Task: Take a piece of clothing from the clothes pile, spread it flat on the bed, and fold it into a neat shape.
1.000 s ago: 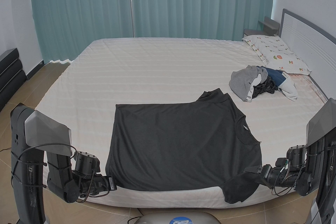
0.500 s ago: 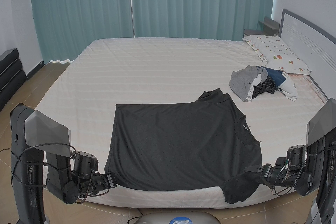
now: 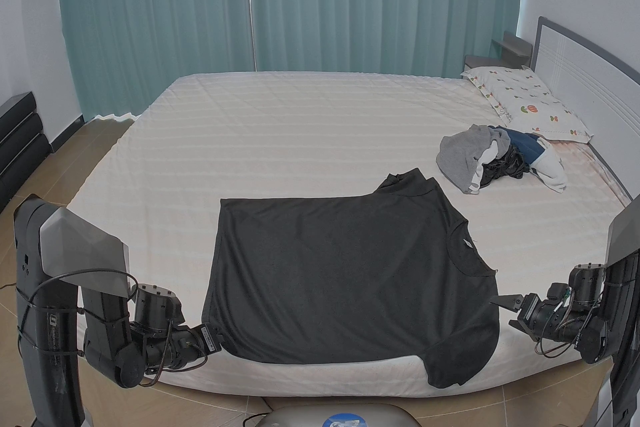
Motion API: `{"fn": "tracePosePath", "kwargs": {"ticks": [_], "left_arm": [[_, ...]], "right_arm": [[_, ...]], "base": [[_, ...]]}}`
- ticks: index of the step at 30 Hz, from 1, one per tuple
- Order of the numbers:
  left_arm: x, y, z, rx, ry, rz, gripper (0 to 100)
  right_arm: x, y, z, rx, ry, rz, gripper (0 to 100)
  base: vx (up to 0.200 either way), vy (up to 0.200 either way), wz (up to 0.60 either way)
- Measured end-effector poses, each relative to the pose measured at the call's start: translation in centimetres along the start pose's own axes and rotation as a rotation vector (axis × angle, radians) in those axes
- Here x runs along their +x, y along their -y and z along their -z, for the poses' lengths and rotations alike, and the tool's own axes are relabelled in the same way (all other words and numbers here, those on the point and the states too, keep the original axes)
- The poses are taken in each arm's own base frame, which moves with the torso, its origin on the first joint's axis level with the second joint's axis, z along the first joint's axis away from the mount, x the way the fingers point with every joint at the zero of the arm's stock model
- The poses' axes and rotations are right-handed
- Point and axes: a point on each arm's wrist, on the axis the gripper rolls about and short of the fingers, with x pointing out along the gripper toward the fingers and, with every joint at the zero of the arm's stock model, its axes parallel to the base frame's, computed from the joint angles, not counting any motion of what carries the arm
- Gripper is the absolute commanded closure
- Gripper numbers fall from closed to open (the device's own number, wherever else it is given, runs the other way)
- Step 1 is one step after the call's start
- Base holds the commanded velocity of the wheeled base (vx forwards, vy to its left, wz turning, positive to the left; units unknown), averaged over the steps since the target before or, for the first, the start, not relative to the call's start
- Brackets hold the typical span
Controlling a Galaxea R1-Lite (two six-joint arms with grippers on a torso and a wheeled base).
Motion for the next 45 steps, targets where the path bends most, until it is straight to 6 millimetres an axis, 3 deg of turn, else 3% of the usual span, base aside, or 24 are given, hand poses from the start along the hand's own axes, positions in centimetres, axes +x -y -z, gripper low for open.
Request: {"fn": "tracePosePath", "kwargs": {"ticks": [15,16,24,44,45], "left_arm": [[-0.3,0.3,-0.7,-0.066,0.025,0.021,100],[-0.3,0.3,-0.7,-0.066,0.025,0.023,100],[-0.4,0.3,-0.9,-0.071,0.033,0.024,100],[-0.4,0.0,-1.4,-0.084,0.054,0.016,100],[-0.4,0.0,-1.4,-0.084,0.055,0.016,100]], "right_arm": [[2.7,1.7,1.0,-0.067,-0.009,0.128,0],[2.9,1.7,1.1,-0.070,-0.011,0.126,100],[4.4,1.8,0.7,-0.085,0.003,0.109,100],[6.5,0.4,-3.1,0.002,0.199,0.035,100],[6.6,0.4,-3.2,0.004,0.201,0.035,0]], "base": [[0.000,0.000,0.00],[0.000,0.000,0.00],[0.000,0.000,0.00],[0.000,0.000,0.00],[0.000,0.000,0.00]]}}
